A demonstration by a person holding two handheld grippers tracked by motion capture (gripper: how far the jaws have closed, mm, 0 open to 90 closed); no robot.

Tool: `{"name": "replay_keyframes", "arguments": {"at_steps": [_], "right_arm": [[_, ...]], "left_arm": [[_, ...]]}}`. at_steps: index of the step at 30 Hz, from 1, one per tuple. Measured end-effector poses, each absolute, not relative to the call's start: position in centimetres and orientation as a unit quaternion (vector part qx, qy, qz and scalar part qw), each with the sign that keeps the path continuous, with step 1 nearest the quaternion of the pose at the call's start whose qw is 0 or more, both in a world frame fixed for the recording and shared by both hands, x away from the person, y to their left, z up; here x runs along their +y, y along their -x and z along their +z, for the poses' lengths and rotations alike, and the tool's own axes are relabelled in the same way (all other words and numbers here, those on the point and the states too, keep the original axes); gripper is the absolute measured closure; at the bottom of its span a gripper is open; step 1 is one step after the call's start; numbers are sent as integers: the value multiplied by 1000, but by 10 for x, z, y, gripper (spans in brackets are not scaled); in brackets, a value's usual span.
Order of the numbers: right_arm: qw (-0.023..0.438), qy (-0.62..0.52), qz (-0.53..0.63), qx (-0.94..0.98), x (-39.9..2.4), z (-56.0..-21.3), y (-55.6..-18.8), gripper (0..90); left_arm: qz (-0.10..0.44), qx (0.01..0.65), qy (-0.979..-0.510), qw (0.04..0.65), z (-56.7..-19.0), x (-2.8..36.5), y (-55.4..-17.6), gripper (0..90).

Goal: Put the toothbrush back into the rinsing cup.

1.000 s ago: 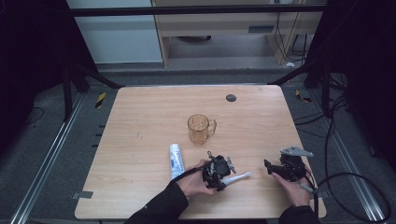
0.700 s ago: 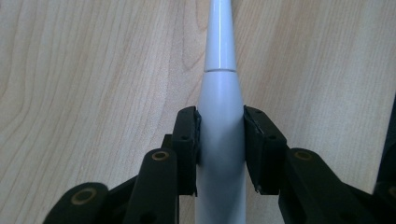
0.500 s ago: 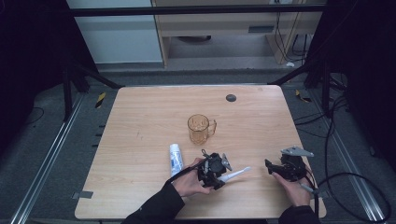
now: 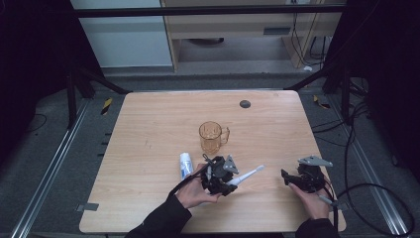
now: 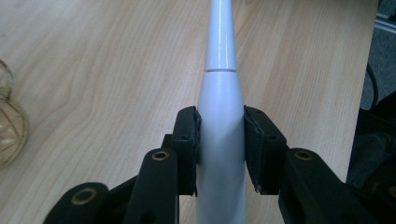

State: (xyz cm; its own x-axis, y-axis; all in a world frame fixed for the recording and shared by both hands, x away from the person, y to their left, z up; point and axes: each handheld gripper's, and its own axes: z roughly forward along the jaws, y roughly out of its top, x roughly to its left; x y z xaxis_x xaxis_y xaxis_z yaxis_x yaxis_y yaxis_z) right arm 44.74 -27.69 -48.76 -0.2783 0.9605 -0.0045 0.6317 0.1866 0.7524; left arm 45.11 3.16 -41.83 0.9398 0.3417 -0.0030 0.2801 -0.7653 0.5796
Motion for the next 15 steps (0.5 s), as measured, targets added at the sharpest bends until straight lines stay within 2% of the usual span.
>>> {"name": "replay_keyframes", "arguments": {"at_steps": [15], "right_arm": [[250, -547, 329, 728, -277, -488, -447, 261]], "left_arm": [[89, 213, -905, 356, -392, 60, -457, 667]]}}
